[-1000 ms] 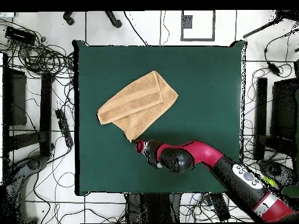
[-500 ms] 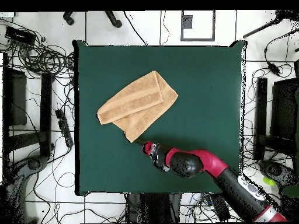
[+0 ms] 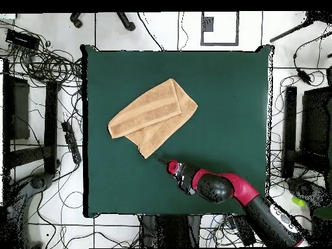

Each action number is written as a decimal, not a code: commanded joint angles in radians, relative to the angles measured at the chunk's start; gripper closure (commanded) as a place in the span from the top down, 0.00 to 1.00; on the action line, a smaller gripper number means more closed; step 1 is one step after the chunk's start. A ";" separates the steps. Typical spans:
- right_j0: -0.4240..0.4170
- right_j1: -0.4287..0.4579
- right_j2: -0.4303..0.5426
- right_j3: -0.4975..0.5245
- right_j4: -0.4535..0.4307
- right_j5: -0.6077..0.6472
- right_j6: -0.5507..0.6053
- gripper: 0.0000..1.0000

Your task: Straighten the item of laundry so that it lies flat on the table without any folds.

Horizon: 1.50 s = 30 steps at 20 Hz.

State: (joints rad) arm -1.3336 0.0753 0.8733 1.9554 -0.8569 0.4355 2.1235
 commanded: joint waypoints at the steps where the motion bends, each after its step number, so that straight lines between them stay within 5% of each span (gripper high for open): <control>1: 0.085 -0.005 -0.008 -0.086 -0.041 0.068 -0.246 1.00; 13: 0.184 0.044 0.008 -0.130 -0.084 -0.089 -0.138 1.00; 30: 0.295 -0.067 -0.074 -0.156 -0.107 -0.385 0.065 1.00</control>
State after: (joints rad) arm -1.1000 0.0534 0.8668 1.9538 -0.9287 0.1495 2.1235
